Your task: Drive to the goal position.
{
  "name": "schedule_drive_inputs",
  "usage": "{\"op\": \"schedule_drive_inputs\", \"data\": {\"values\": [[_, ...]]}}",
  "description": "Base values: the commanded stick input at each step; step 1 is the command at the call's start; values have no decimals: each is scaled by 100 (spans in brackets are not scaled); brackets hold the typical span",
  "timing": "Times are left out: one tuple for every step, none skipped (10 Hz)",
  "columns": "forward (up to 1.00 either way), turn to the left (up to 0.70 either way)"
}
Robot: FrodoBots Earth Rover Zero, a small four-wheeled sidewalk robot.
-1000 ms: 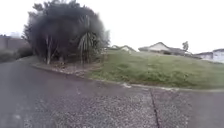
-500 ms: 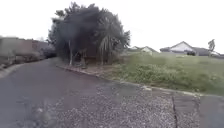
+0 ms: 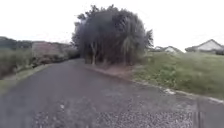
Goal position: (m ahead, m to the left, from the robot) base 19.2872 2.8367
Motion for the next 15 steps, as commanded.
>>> {"op": "schedule_drive_inputs", "data": {"values": [[0,70],[0,70],[0,70],[0,60],[0,19],[0,9],[0,14],[0,13],[0,8],[2,7],[46,2],[70,1],[70,3],[70,1],[70,0]]}}
